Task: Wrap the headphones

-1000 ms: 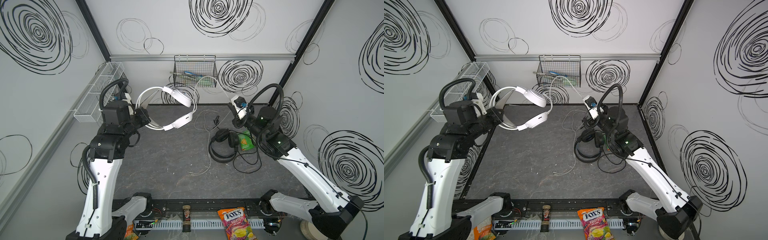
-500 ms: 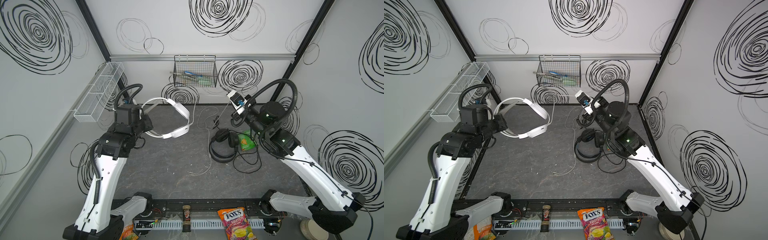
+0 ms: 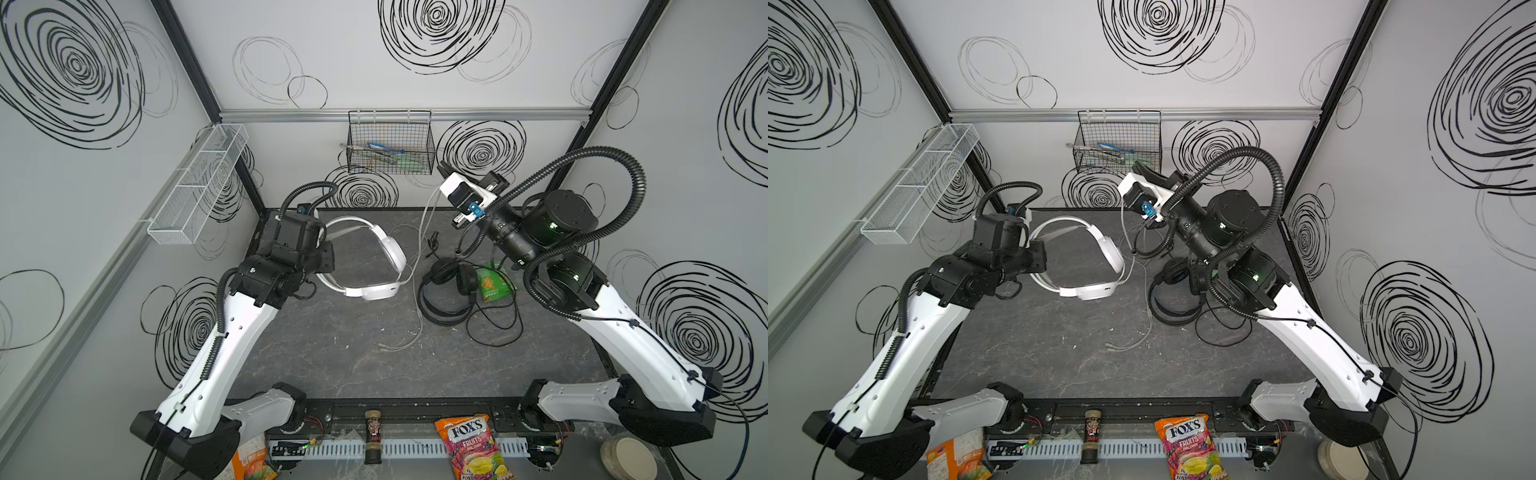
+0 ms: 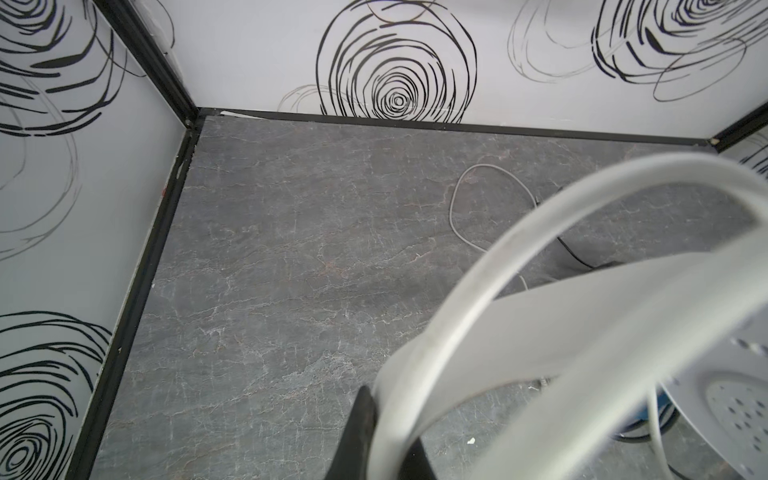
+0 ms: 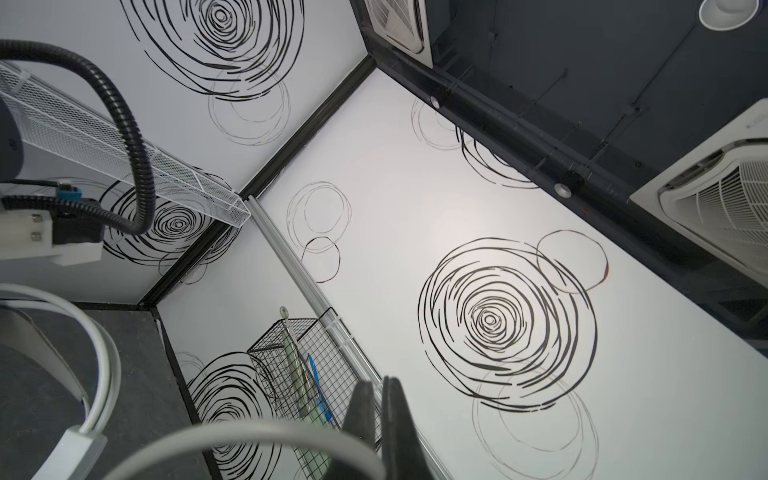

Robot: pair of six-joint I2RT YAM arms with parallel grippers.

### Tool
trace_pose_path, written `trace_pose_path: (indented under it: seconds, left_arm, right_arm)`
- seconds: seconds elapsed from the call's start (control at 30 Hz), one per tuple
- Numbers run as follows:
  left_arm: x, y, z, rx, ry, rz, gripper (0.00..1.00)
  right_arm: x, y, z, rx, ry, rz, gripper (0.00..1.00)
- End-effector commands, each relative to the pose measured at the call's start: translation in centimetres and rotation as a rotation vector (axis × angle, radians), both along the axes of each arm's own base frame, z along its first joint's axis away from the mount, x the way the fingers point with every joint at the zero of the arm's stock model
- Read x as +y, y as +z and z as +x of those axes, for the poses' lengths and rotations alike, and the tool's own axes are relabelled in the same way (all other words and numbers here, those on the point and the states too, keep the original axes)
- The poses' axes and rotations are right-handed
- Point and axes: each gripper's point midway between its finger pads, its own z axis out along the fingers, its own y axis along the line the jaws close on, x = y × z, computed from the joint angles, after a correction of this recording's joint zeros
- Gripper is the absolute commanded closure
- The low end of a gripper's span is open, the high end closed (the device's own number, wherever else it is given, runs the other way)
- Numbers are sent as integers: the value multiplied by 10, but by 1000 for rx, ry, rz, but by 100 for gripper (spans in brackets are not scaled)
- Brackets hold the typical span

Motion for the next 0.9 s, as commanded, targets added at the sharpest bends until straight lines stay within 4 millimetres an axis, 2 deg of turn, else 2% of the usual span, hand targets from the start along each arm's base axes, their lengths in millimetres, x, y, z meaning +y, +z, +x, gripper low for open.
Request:
trace_pose_path:
  seconds: [0.0,0.13,0.27,0.43,0.57,0.67,0.87]
  left_arm:
    - [-24,10,7,-61,-90,-9,100]
    - [-54,0,-5,-24,-210,14,100]
    - [-72,-11,-15,7,-267,25,100]
    - [-101,-19,-22,17,-332,9,100]
    - [-143,-5,-36,-38,-463,-73,100]
    - [-168,7,-50,-80,-561,-134,100]
    - [-192,34,-75,-170,-718,-259,100]
  right_arm:
    - [-2,22,-9,-104,-23,-21,100]
    - [-1,28,-8,-128,-33,-23,100]
    - [2,35,-12,-126,-13,3,99]
    - [17,35,-9,-105,-22,16,100]
    - [30,19,5,-68,-71,3,100]
    - [33,14,10,-43,-73,17,99]
    - [26,4,22,10,-85,42,96]
